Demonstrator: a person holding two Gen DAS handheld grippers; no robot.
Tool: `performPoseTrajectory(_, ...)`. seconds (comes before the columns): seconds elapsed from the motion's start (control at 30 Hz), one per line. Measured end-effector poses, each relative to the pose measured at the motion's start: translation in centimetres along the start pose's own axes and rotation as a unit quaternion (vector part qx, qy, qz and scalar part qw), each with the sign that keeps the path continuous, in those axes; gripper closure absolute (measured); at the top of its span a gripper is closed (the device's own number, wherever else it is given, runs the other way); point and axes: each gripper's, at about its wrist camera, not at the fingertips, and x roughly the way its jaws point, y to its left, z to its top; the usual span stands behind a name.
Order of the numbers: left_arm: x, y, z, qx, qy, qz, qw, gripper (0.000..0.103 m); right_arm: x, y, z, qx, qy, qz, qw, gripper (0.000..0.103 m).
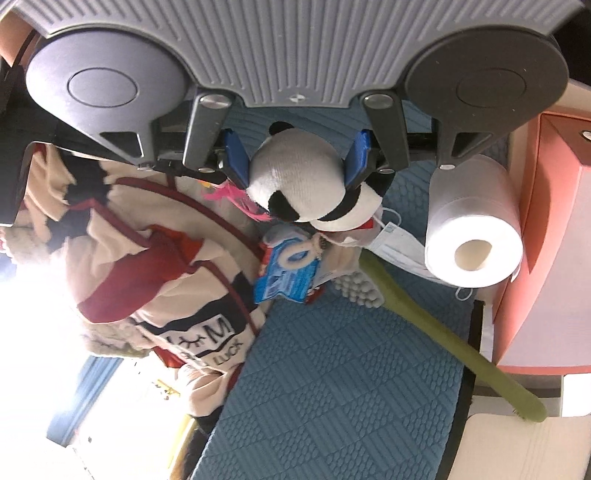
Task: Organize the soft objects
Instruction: 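Close the left tool on the panda while the right tool grips the bird toy, then carry the panda and bird toy into the pink box with both tools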
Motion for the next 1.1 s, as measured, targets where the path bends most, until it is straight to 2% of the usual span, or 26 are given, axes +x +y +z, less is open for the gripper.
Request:
performPoseTrajectory(0.23,-2.3,0.0,0.4,0.007,0.005,-0.025,0.9997,0.042,-2.9,0.9,-0.6,-0.011,-0.011,-0.011,1.0,0.062)
performPoseTrajectory(0.53,-5.4,0.9,1.1,0.003,-0.005,-0.028,0.9996,0.042,-5.0,3.2,-0.5,-0.035,-0.019,0.0,0.999,0.062)
performPoseTrajectory(0.77,-8.1,2.5,2.2,-0.009,-0.025,-0.022,0.9994,0.042,-5.2,6.3,-0.3,-0.063,-0.027,0.028,0.997,0.062)
performPoseTrajectory(1.1,-12.4,6.6,3.4,-0.022,-0.044,0.016,0.9987,0.042,-4.7,12.1,-0.7,-0.101,-0.023,0.084,0.991,0.062)
